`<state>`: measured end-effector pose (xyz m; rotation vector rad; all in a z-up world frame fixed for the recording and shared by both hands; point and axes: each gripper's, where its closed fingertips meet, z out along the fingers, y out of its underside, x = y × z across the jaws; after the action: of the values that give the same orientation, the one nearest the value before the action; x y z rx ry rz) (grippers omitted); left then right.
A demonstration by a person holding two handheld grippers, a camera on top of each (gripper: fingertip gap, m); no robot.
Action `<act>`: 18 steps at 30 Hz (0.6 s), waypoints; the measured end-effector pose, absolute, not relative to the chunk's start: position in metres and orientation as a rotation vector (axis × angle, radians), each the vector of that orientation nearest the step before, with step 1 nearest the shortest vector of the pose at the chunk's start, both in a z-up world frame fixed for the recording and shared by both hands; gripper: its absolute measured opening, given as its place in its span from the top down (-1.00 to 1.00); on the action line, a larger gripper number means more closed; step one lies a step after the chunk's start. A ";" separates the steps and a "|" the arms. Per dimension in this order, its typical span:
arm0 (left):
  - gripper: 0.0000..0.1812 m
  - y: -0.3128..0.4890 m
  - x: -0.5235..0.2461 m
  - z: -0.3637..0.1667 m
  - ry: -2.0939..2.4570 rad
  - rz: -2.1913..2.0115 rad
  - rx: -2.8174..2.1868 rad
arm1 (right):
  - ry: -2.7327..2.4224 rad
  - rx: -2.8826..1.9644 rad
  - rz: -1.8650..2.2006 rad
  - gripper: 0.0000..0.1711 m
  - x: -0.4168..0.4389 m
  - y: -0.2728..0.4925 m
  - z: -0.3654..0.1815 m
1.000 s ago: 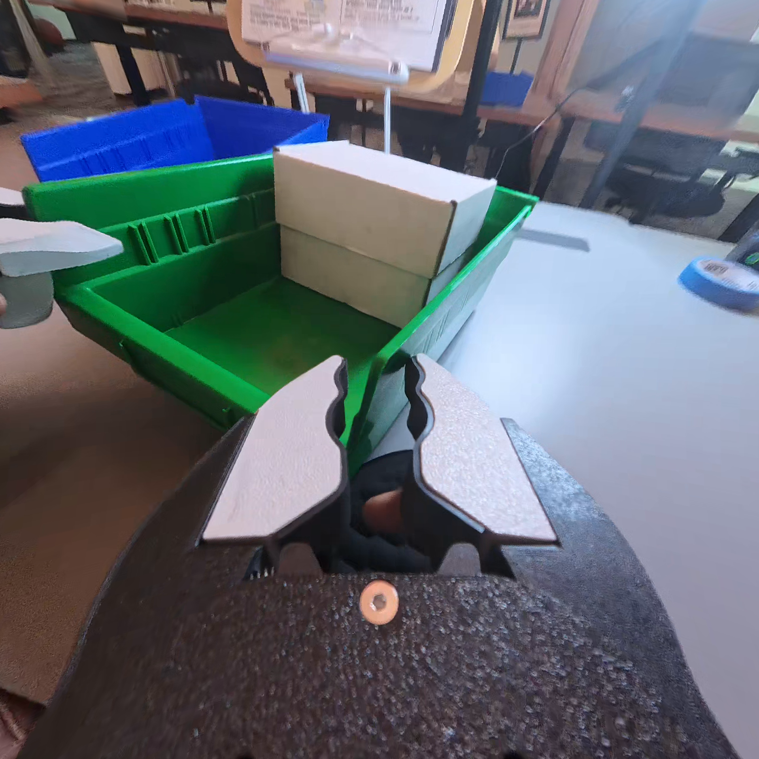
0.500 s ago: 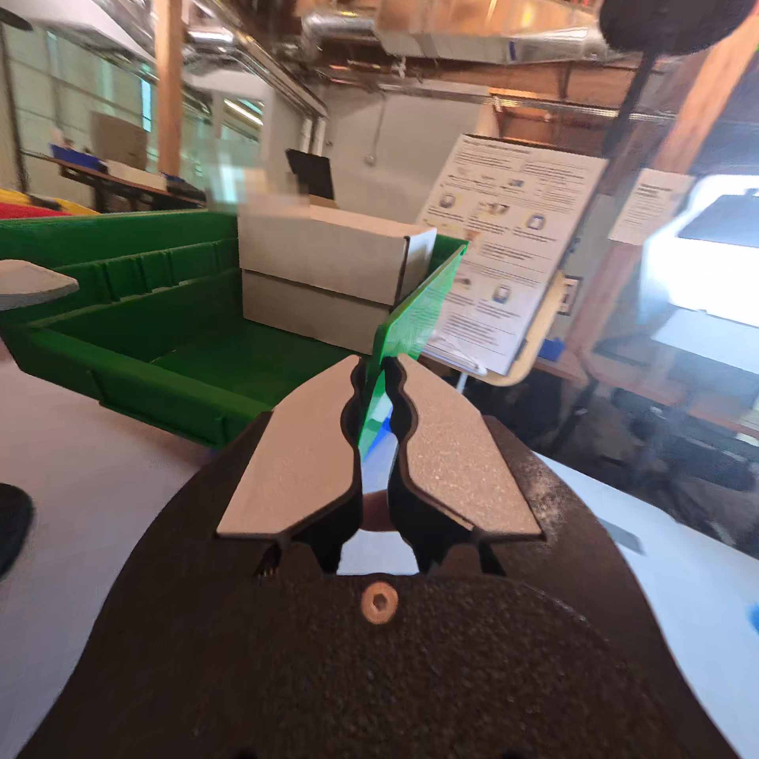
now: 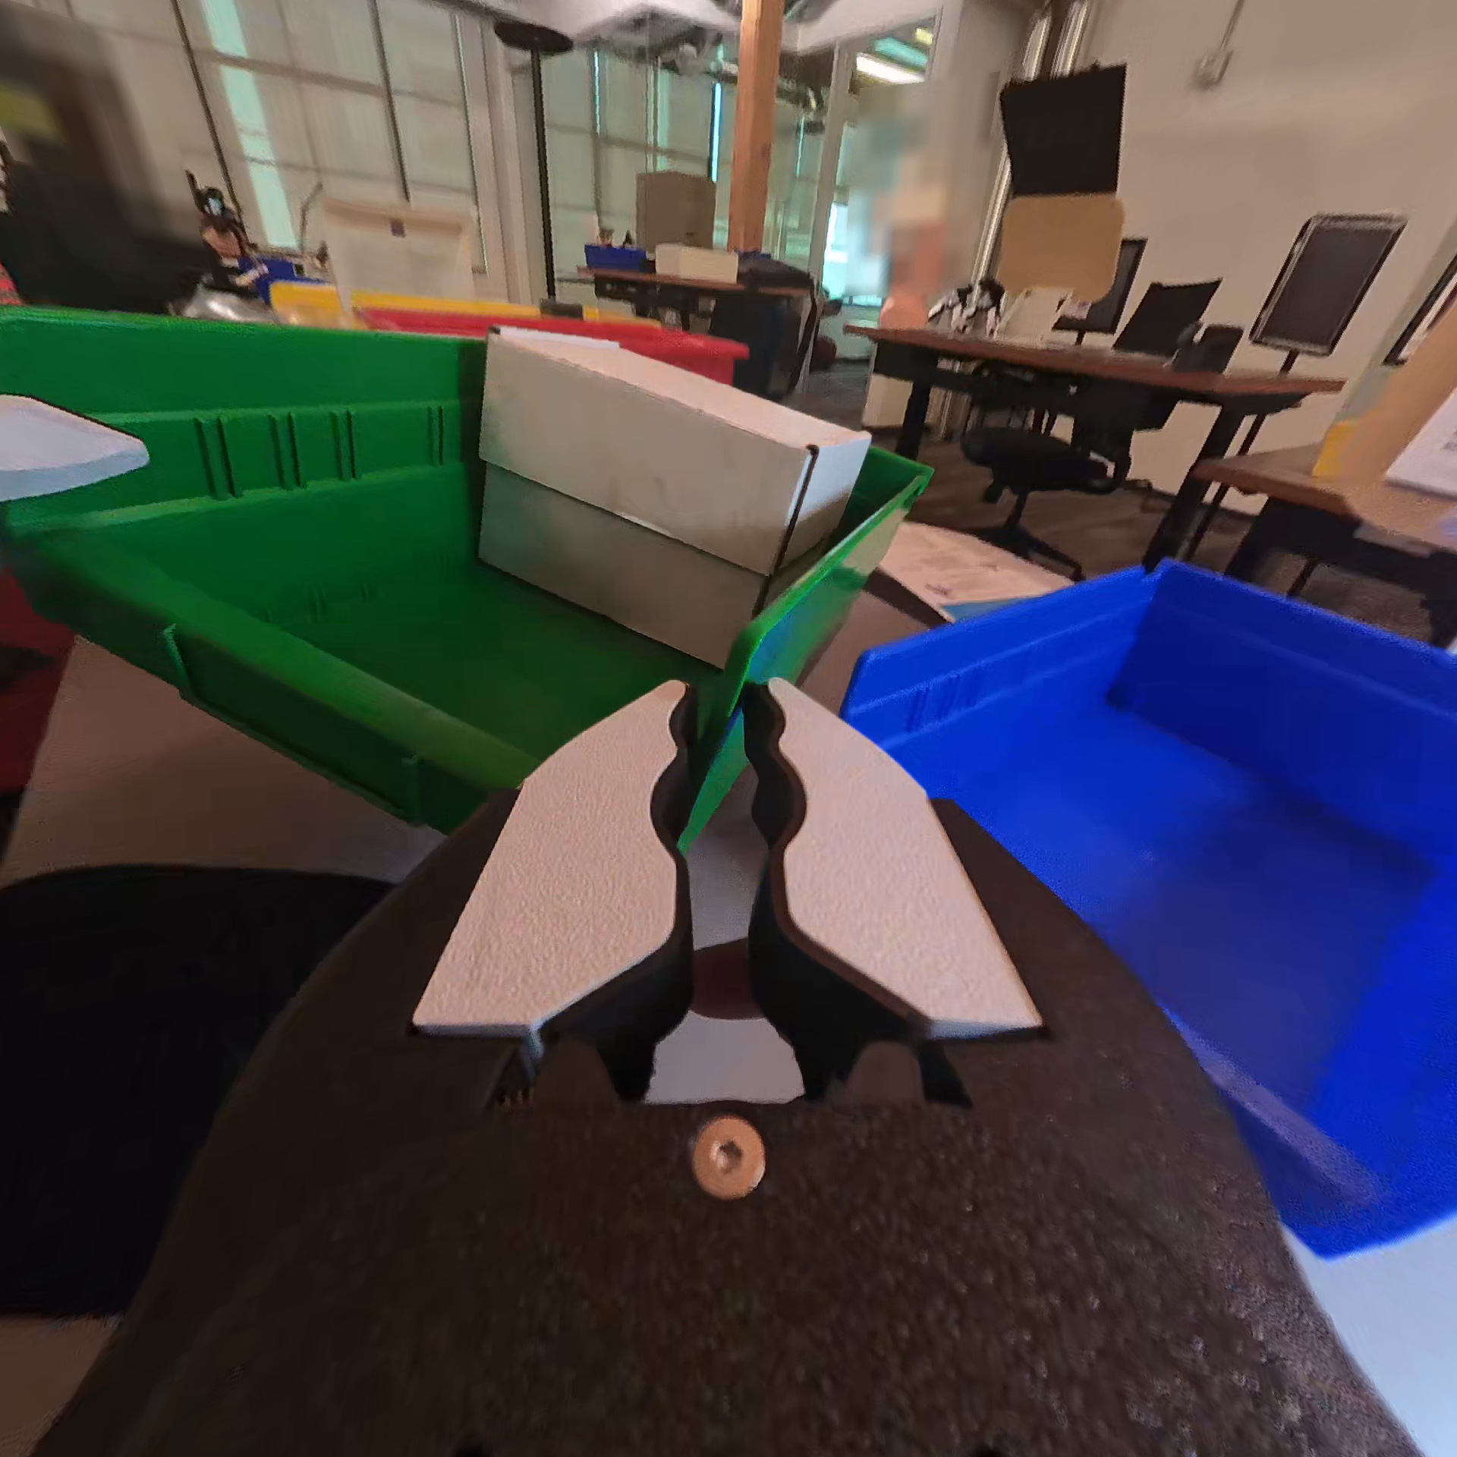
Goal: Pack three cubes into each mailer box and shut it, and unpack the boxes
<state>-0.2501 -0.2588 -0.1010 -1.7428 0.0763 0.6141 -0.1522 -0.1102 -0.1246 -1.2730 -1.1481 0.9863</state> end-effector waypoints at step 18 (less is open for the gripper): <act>0.48 -0.191 -0.240 -0.138 0.367 0.557 -1.845 | -1.597 -1.396 0.570 0.39 -0.073 -0.073 -0.189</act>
<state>-0.2397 -0.1914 -0.1383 -1.8452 0.3666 0.5566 -0.0729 -0.0728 -0.1886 -1.3958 -1.5969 0.5696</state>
